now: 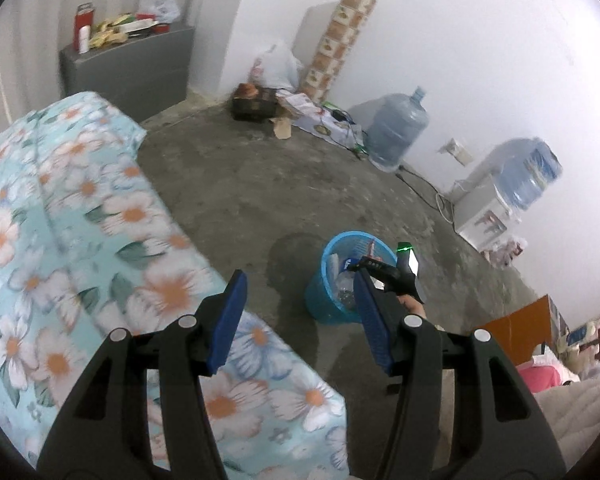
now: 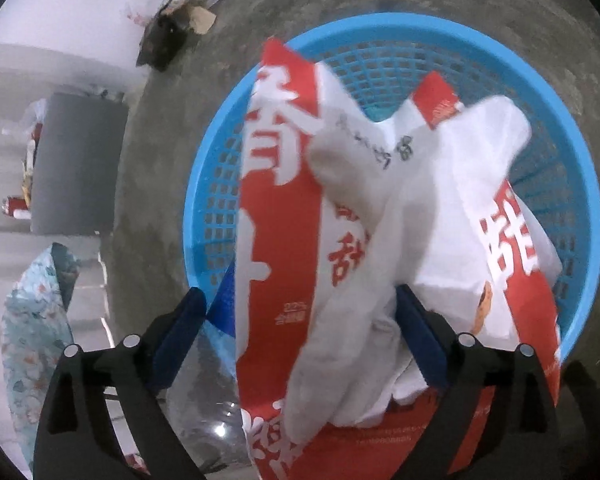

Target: Collect trash

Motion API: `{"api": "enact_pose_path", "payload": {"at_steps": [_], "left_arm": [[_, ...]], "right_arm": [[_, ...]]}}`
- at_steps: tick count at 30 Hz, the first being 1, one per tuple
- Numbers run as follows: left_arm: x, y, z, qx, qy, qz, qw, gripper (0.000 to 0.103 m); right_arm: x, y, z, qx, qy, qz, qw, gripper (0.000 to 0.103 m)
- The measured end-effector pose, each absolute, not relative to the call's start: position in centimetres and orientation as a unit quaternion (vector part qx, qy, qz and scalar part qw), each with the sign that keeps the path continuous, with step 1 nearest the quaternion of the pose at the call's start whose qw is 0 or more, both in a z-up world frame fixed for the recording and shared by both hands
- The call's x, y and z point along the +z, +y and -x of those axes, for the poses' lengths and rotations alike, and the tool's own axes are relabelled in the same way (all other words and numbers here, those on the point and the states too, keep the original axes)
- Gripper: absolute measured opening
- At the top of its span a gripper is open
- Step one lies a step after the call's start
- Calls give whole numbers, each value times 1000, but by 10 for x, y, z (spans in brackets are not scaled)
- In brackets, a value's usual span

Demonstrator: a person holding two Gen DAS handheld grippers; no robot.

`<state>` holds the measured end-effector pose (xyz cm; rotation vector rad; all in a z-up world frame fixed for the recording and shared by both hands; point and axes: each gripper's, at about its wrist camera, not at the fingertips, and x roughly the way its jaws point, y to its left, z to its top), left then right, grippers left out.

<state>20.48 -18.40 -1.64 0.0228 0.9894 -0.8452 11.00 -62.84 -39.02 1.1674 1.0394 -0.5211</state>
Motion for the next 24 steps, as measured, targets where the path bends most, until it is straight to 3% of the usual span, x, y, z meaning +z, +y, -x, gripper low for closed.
{"api": "enact_pose_path", "payload": {"at_steps": [8, 17, 24], "left_arm": [[-10, -164, -203, -391, 454, 12, 801, 55], [13, -132, -177, -388, 420, 17, 820, 60], [45, -89, -141, -372, 366, 20, 853, 83]], "right_arm": [[-350, -629, -94, -237, 451, -520, 686, 92], [-246, -621, -33, -229, 353, -520, 743, 92], [-115, -521, -35, -180, 305, -393, 849, 92]]}}
